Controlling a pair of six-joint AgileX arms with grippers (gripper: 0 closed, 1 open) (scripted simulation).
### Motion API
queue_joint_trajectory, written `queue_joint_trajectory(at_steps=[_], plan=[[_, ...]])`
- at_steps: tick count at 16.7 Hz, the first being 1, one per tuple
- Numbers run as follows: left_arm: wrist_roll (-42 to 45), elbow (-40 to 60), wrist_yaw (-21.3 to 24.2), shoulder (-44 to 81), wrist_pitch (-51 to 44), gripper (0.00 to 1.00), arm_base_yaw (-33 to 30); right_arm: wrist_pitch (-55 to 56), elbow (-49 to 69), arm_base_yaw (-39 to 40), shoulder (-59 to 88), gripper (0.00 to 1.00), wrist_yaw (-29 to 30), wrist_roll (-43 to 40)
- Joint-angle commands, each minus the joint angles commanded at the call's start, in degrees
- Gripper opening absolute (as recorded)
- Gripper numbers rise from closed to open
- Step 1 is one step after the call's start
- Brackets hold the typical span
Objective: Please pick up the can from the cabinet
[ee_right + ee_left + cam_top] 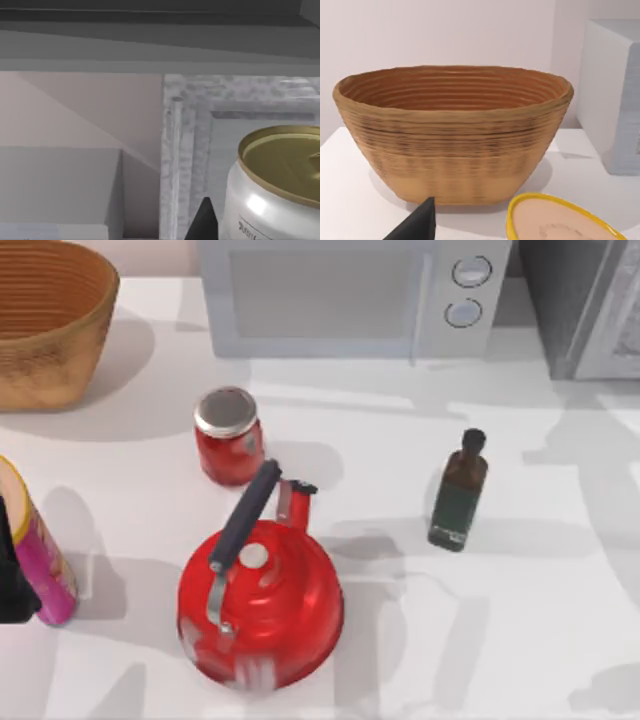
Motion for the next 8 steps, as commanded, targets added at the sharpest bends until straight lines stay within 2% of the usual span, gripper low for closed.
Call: queue_joint_trajectory(at_steps=[8], plan=[[0.0,0.0,0.0,0.0,0.0,1.00,0.0,17.2,-43.2,-6.6,-28.5,0.00,-8.2,-0.2]])
